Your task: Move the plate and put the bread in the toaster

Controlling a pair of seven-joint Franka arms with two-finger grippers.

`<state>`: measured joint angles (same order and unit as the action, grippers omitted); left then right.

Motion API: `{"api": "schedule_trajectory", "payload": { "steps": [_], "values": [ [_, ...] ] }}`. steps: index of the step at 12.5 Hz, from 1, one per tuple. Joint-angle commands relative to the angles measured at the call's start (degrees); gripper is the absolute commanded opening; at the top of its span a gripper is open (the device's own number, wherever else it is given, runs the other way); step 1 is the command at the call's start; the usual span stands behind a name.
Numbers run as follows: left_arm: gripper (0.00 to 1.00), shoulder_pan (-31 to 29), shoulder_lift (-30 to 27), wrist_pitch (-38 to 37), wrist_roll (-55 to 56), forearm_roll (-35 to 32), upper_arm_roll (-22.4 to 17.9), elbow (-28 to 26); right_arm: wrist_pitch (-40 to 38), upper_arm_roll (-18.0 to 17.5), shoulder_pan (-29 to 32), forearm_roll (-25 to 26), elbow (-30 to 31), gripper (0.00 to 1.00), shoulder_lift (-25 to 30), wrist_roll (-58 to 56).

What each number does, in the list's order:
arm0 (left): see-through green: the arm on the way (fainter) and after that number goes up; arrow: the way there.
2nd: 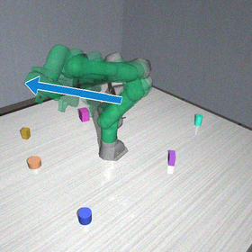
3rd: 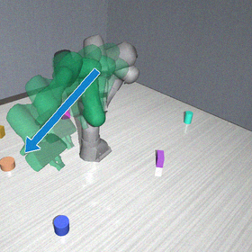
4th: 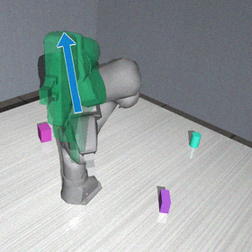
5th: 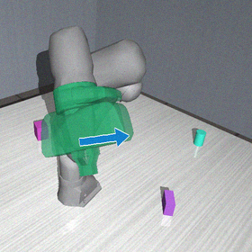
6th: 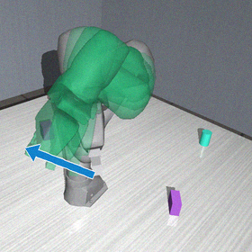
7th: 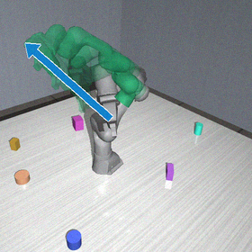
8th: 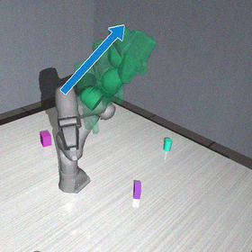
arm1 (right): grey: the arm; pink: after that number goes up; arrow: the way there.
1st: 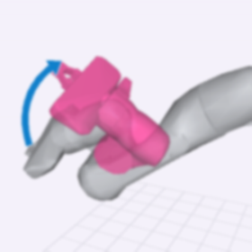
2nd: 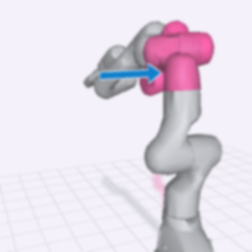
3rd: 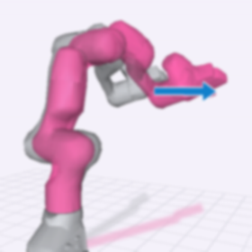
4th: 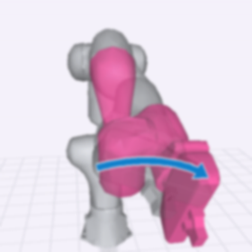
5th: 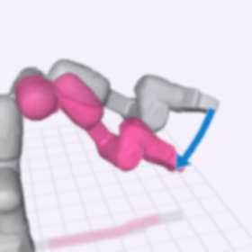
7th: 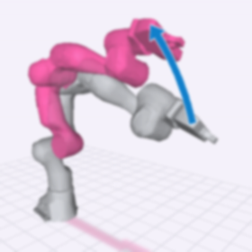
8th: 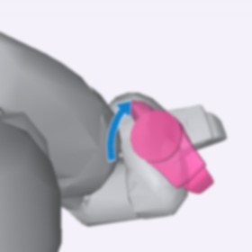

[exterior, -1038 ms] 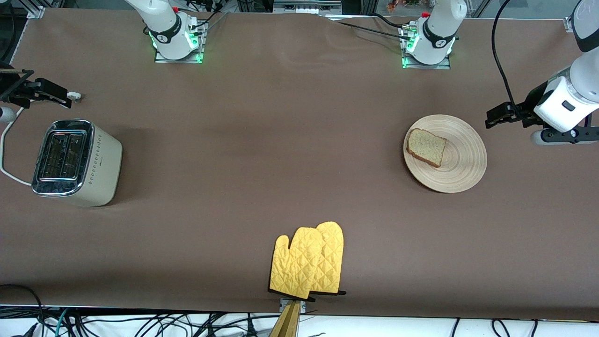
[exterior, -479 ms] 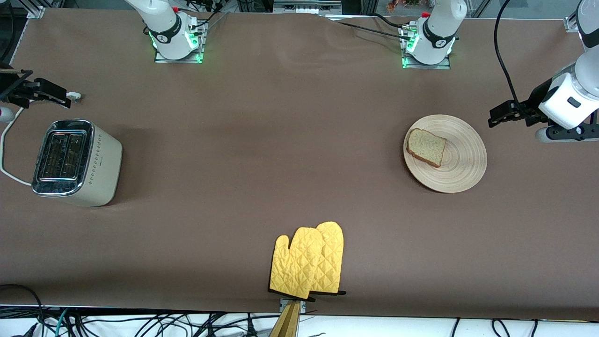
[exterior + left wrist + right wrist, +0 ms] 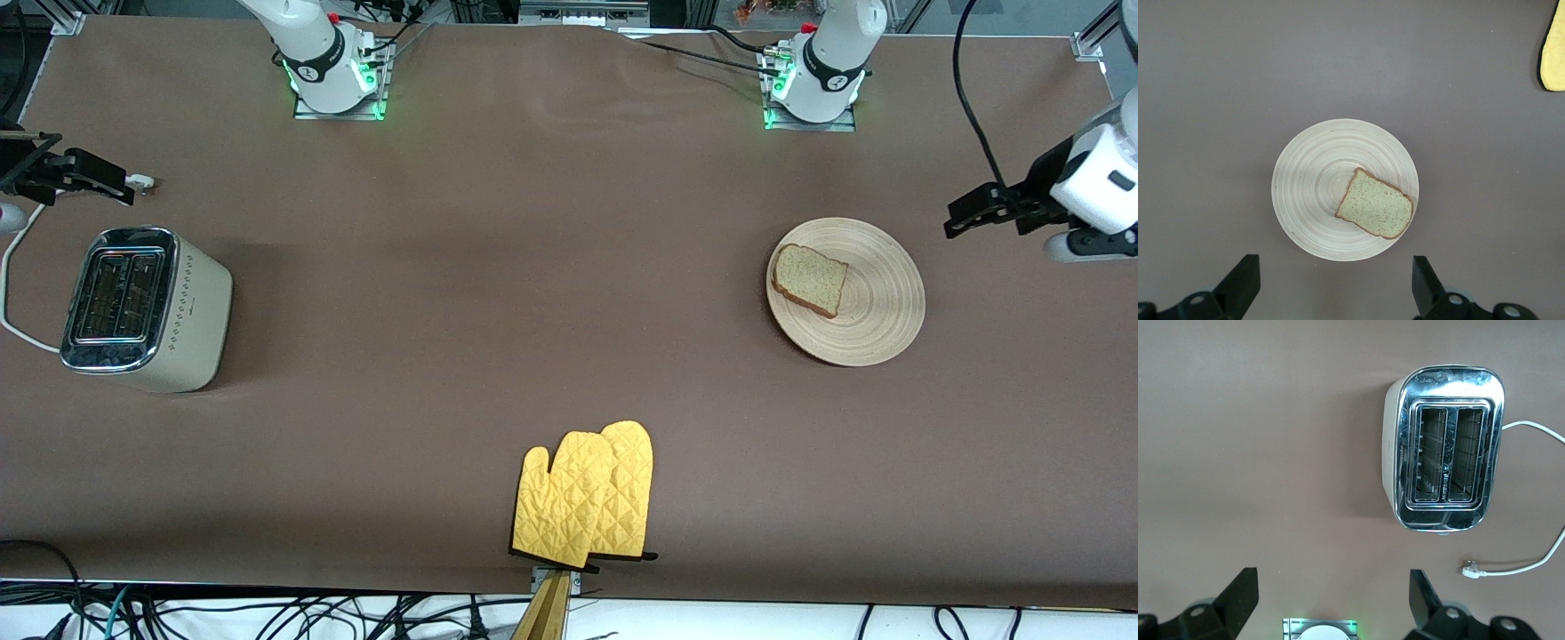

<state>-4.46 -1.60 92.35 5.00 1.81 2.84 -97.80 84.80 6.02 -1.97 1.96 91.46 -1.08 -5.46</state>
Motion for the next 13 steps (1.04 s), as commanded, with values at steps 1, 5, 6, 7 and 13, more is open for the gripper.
{"api": "schedule_trajectory", "payload": {
  "steps": [1,5,6,7,13],
  "values": [
    [1.0,-0.8,-0.7,-0.6,-2.1,-0.1,0.1,0.3,-0.9,0.0,0.2,0.0,-0.4,1.0,0.2,-1.0],
    [1.0,-1.5,-0.5,-0.7,-4.7,-0.8,-0.2,1.2,-0.9,0.0,0.3,-0.1,-0.3,1.0,0.1,-1.0],
    [1.0,-1.5,-0.4,-0.4,-4.8,-0.8,-0.2,1.4,-0.9,0.0,0.3,-0.1,-0.3,1.0,0.1,-1.0],
    [1.0,-1.5,-0.4,-0.4,-4.8,-0.8,-0.2,2.1,-0.9,0.0,0.3,-0.1,-0.3,1.0,0.1,-1.0],
    [1.0,-2.7,0.9,-0.7,-4.7,-0.5,-0.3,5.2,-0.9,0.0,0.3,-0.1,-0.3,1.0,0.1,-1.0]
  ]
}}
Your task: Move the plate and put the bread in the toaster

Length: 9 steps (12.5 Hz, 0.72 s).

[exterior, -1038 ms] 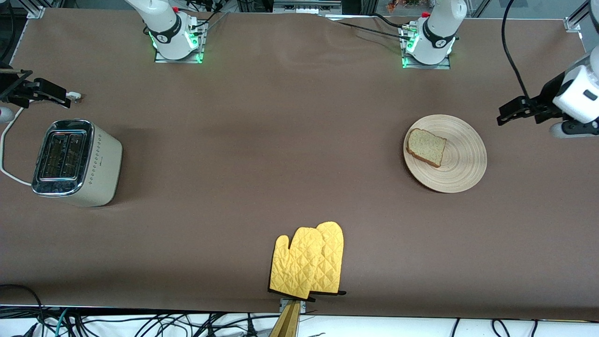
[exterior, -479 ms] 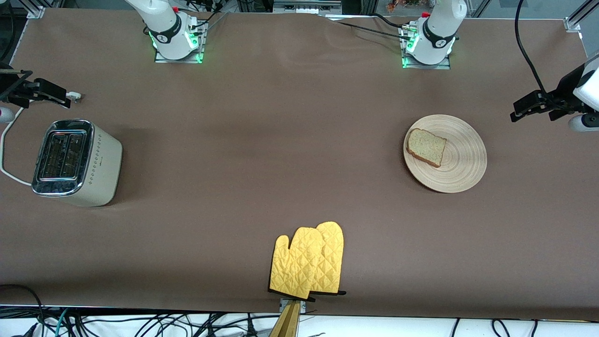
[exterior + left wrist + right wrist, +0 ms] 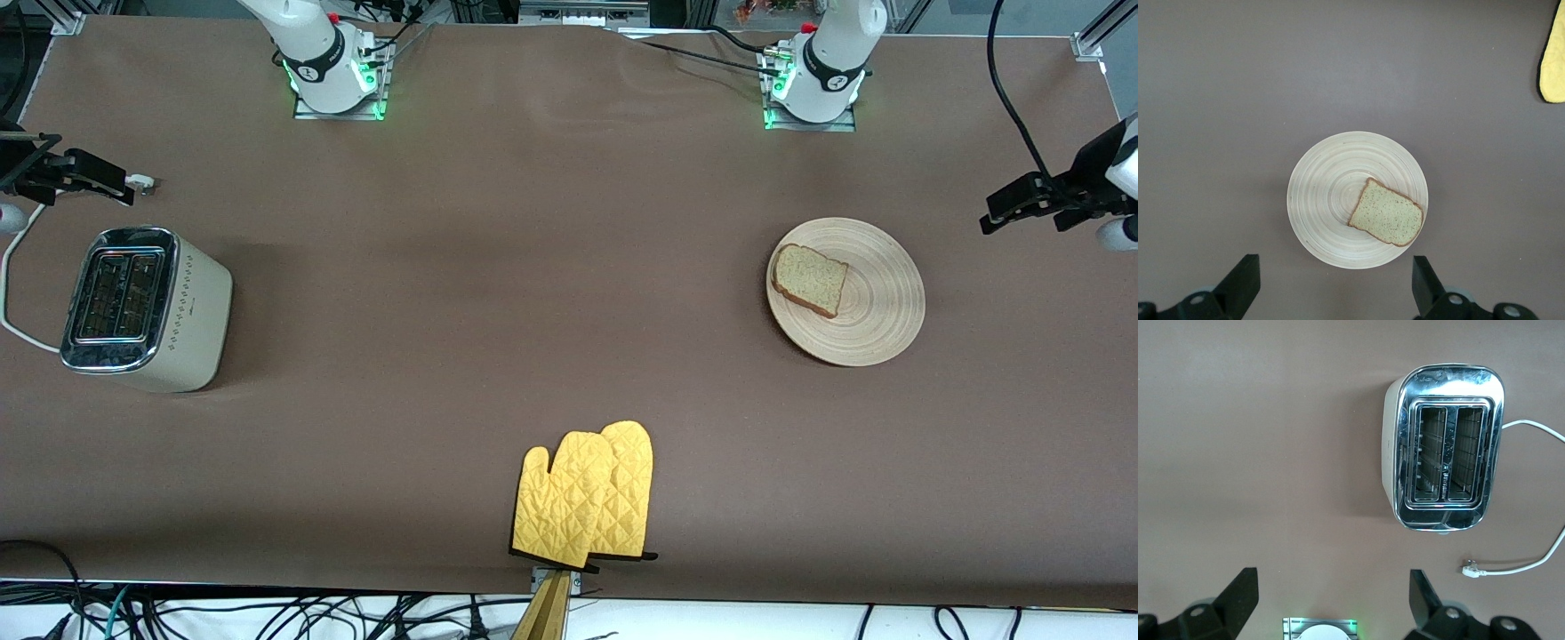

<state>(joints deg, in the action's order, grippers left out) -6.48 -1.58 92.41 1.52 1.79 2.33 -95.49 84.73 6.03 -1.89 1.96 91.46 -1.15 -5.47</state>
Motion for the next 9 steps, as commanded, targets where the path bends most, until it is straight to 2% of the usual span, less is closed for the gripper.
{"api": "schedule_trajectory", "payload": {
  "steps": [1,9],
  "values": [
    [1.0,-0.7,0.9,-0.7,-1.2,0.1,0.2,3.4,-0.8,0.0,0.2,-0.1,-0.3,1.0,0.2,-1.0],
    [1.0,-0.7,0.3,-4.5,-1.0,-0.6,0.9,4.2,-0.8,0.0,0.2,-0.1,-0.3,1.0,0.2,-1.0]
  ]
}}
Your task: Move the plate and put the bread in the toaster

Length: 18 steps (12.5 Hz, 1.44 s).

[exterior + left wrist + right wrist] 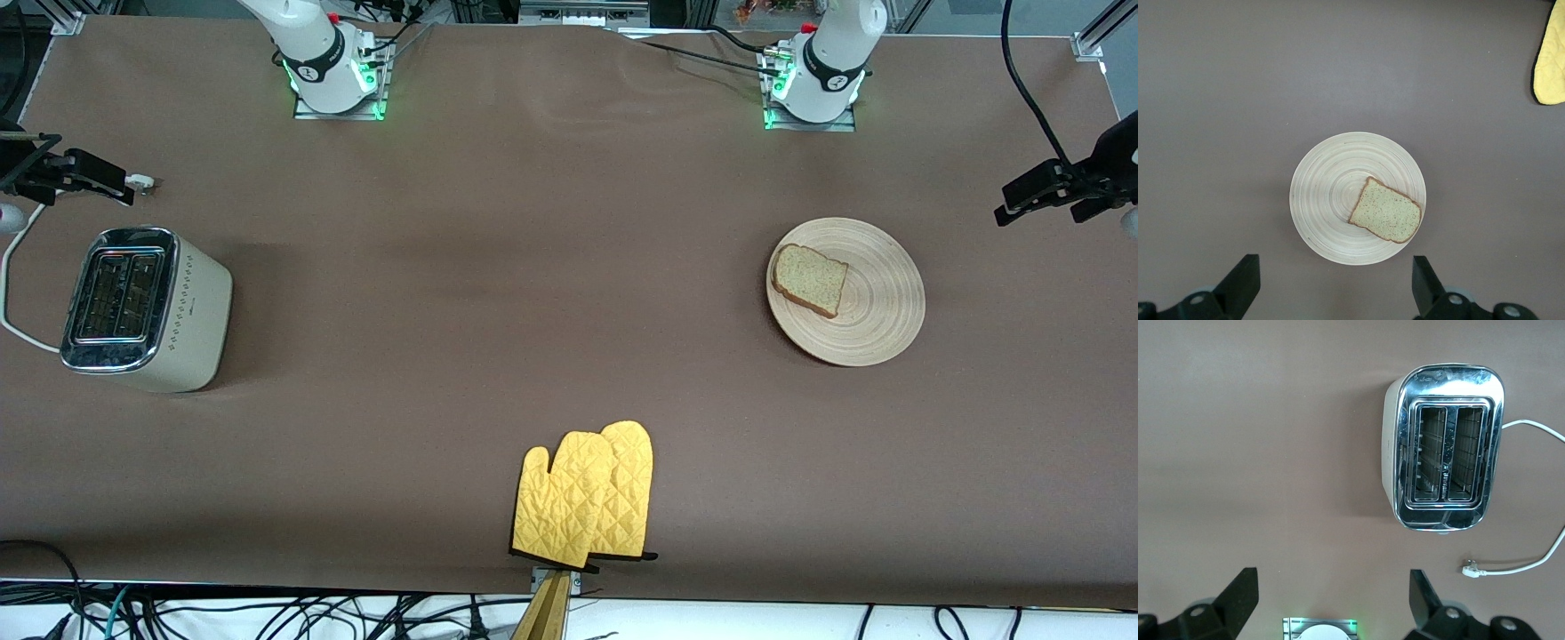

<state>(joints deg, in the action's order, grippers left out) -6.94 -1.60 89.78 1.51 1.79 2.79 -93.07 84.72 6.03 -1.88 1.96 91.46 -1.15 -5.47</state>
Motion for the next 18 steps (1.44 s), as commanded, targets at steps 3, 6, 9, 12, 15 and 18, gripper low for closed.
{"api": "schedule_trajectory", "payload": {
  "steps": [3,6,9,12,15,18],
  "values": [
    [1.0,0.0,0.2,-1.4,-1.2,-0.7,0.5,1.8,-0.8,0.0,0.2,-0.1,-0.3,1.0,0.2,-1.0],
    [1.0,-0.5,0.2,-1.4,-1.2,-0.7,0.7,1.7,-0.8,0.0,0.2,-0.1,-0.3,1.0,0.2,-1.0],
    [1.0,-0.9,-0.6,-1.3,-1.2,-0.4,2.2,1.2,-0.8,0.0,0.2,-0.1,-0.3,1.0,0.2,-1.0],
    [1.0,-1.7,-0.9,-1.3,-1.2,0.0,2.3,1.1,-0.8,0.0,0.2,-0.1,-0.3,1.0,0.2,-1.0],
    [1.0,-2.0,-0.9,-1.3,-1.2,0.1,2.3,1.5,-0.8,0.0,0.2,-0.1,-0.2,1.0,0.2,-1.0],
    [1.0,-1.9,-1.0,-0.9,-1.1,0.1,2.3,1.0,-0.8,0.0,0.3,-0.6,-0.2,1.0,0.2,-1.0]
  ]
}}
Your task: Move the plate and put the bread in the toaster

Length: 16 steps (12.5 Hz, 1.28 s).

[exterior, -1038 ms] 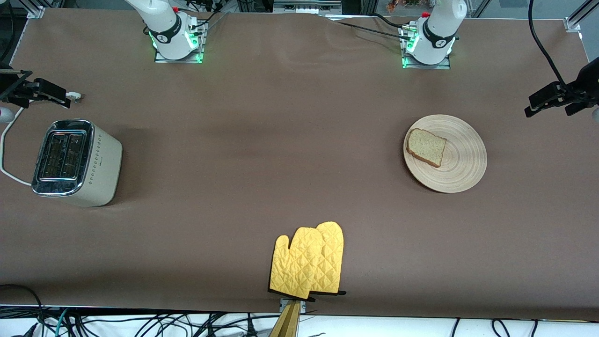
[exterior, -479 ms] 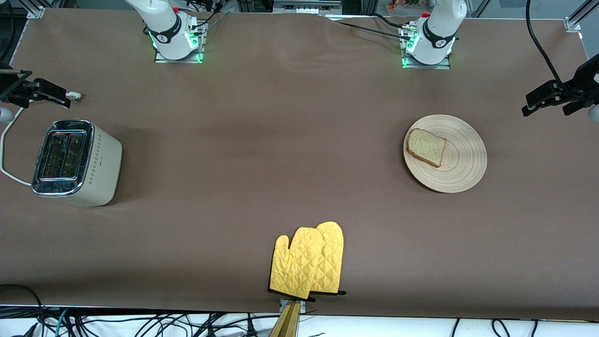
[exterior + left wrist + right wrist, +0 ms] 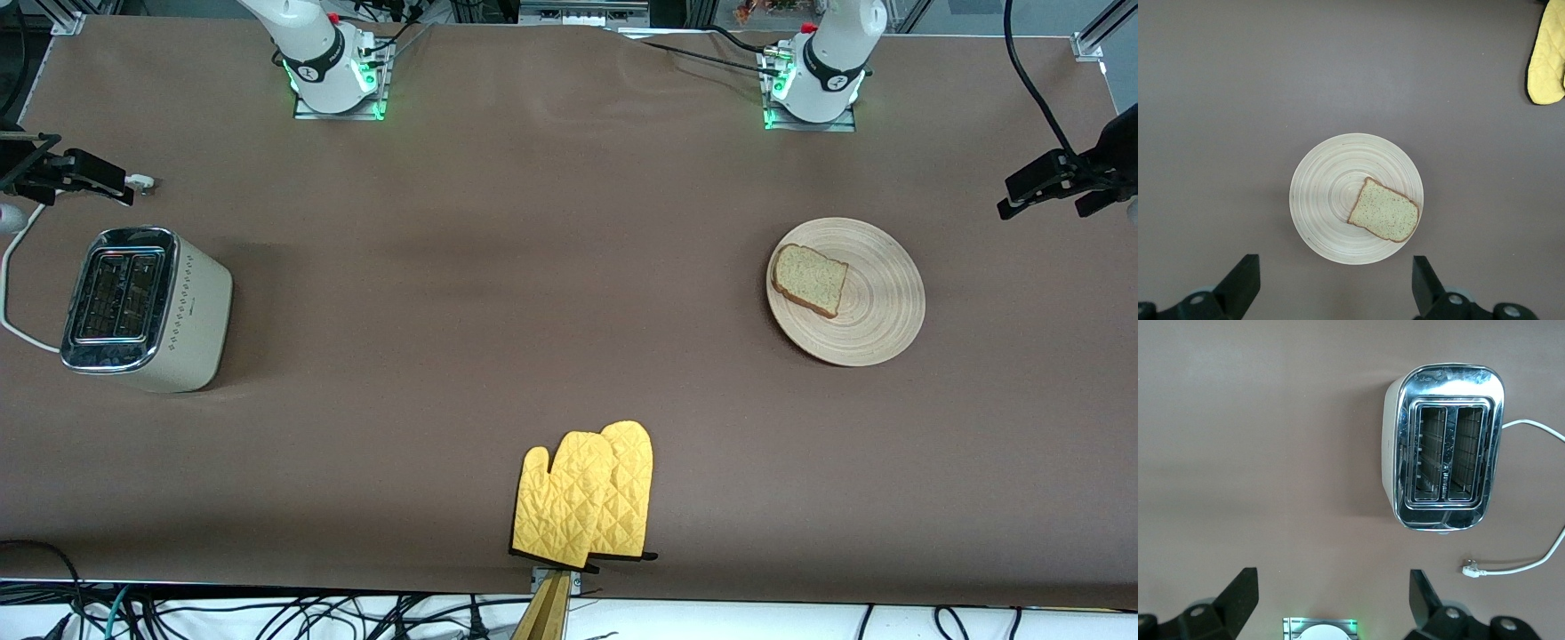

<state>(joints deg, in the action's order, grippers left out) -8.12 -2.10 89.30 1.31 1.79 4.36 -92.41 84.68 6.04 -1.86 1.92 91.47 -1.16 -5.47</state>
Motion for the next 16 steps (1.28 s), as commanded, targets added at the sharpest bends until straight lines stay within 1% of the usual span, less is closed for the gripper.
{"api": "schedule_trajectory", "payload": {
  "steps": [1,4,6,8,13,14,16],
  "values": [
    [1.0,-0.8,-0.5,-0.4,-1.0,0.2,0.7,0.4,-0.8,0.1,0.3,-0.5,-0.2,1.0,0.2,-1.0],
    [1.0,-0.8,-0.5,-0.6,-0.8,-0.6,0.7,0.3,-0.7,0.5,0.4,-0.6,-0.1,1.0,0.2,-1.0],
    [1.0,-0.8,-0.4,-0.6,-1.0,-0.6,0.7,-1.2,-0.7,0.7,0.4,-1.2,-0.2,1.0,0.0,-1.0],
    [1.0,-0.8,0.4,0.7,-1.0,-0.5,0.7,-1.5,-0.7,0.7,0.4,-1.2,-0.3,1.0,0.0,-1.0],
    [1.0,-5.3,6.8,5.3,-2.5,0.7,0.7,-5.0,-0.7,0.7,0.4,-1.3,-0.2,1.0,0.0,-1.0],
    [1.0,-7.3,8.1,7.3,-5.0,3.3,0.7,-6.6,-0.7,0.7,0.4,-1.3,-0.2,1.0,0.0,-1.0],
    [1.0,-11.4,11.9,10.2,-14.4,7.5,0.7,-8.4,-0.8,0.8,0.4,-1.3,-0.1,1.0,-0.1,-1.0]
  ]
}}
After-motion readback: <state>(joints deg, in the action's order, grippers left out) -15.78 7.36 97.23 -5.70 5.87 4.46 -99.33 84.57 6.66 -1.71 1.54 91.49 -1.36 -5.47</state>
